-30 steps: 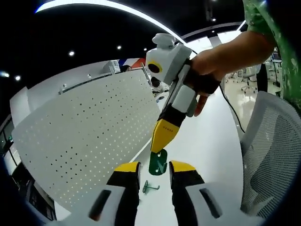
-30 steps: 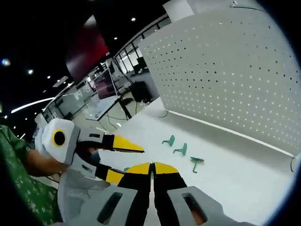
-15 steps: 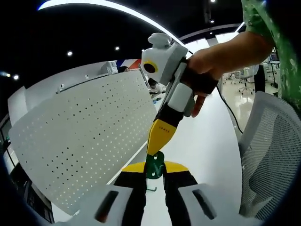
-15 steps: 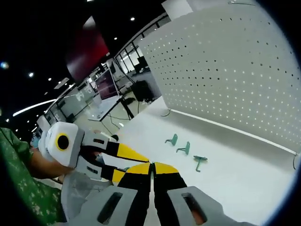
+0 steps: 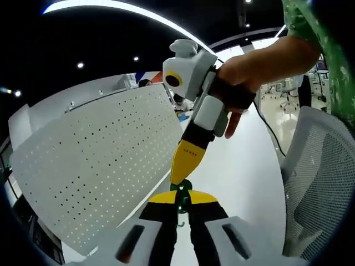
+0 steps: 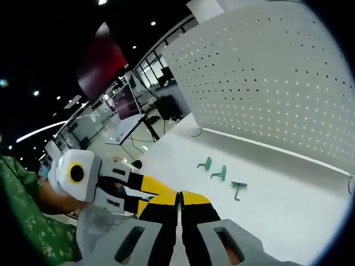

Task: Insert the hook assembly into the mounting plate slot until the hook locks in place.

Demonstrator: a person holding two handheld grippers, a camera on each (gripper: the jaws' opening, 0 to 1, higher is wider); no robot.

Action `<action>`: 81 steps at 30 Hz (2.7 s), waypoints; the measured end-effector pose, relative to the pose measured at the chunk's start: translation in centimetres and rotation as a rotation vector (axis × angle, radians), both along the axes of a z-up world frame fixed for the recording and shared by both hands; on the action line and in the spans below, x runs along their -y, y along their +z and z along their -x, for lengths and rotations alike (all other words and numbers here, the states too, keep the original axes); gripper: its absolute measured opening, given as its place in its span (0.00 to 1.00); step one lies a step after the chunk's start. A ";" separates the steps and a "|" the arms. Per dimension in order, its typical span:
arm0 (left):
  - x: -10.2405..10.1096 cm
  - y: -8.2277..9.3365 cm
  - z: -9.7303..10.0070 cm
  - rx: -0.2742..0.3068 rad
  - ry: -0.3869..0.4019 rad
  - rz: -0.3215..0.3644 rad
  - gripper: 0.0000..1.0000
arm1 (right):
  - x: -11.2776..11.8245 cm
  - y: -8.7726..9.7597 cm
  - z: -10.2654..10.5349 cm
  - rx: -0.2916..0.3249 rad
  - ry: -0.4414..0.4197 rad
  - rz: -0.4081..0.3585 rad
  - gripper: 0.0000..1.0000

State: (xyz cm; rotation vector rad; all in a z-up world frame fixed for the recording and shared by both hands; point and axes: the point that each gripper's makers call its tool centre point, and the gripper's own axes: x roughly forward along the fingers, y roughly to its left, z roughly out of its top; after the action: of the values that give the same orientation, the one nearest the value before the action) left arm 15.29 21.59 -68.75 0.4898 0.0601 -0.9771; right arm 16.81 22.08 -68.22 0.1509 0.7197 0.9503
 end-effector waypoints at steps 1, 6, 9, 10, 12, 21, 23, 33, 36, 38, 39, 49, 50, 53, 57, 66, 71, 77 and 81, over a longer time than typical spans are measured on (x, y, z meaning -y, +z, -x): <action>0.0 0.0 0.0 -0.001 0.001 0.002 0.06 | 0.0 0.0 0.0 0.000 0.000 0.000 0.00; -0.1 0.0 -0.1 0.003 0.003 -0.005 0.05 | 0.0 0.0 0.1 -0.005 0.000 0.001 0.00; -0.1 0.0 0.0 0.005 0.003 -0.007 0.04 | 0.0 -0.1 0.0 -0.014 -0.002 0.001 0.00; -0.1 0.0 -0.1 0.008 0.004 -0.007 0.04 | 0.0 0.0 0.1 -0.016 -0.003 -0.002 0.00; -0.1 0.1 0.0 0.009 0.005 -0.005 0.04 | -0.1 0.1 0.1 -0.017 -0.002 -0.002 0.00; -0.3 0.6 -0.3 0.002 0.022 0.022 0.04 | 0.0 0.5 -0.1 -0.013 -0.016 -0.023 0.00; -0.3 0.7 -0.4 -0.007 0.030 0.037 0.03 | 0.0 0.7 -0.1 -0.007 -0.021 -0.029 0.00; -0.1 1.3 -0.4 -0.072 0.048 0.110 0.03 | 0.1 1.1 -0.1 0.071 -0.015 -0.015 0.01; -0.1 1.5 -0.4 -0.096 0.057 0.143 0.03 | 0.2 1.3 -0.2 0.100 -0.019 -0.017 0.01; -0.1 1.7 -0.4 -0.111 0.065 0.168 0.03 | 0.2 1.5 -0.2 0.123 -0.023 -0.018 0.01; -0.1 1.8 -0.4 -0.114 0.066 0.174 0.03 | 0.2 1.6 -0.2 0.130 -0.024 -0.018 0.01; -0.2 2.2 -0.3 -0.131 0.082 0.207 0.03 | 0.0 2.2 -0.2 0.197 -0.016 -0.003 0.01; -0.3 2.3 -0.3 -0.130 0.084 0.211 0.03 | -0.1 2.4 -0.1 0.210 -0.013 -0.009 0.01; -0.4 2.6 -0.2 -0.134 0.088 0.225 0.03 | -0.1 2.6 -0.1 0.214 -0.014 -0.016 0.01; -0.4 2.8 -0.2 -0.134 0.089 0.231 0.02 | -0.2 2.8 -0.2 0.236 -0.014 -0.012 0.02; -0.6 2.9 -0.4 -0.136 0.098 0.239 0.02 | 0.1 3.6 -0.6 0.266 -0.038 -0.033 0.06; -0.7 3.0 -0.5 -0.139 0.108 0.244 0.02 | 0.4 4.1 -0.9 0.295 -0.055 -0.045 0.09; -0.9 3.1 -0.8 -0.140 0.118 0.251 0.02 | 0.9 4.7 -1.4 0.331 -0.084 -0.055 0.14; -1.1 3.2 -1.0 -0.140 0.128 0.258 0.02 | 1.5 5.5 -1.8 0.372 -0.108 -0.063 0.16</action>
State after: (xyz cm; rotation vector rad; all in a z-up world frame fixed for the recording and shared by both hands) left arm 16.31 22.68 -65.52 0.1780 0.0885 -0.8771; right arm 18.60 20.54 -62.74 0.0645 0.3359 0.8665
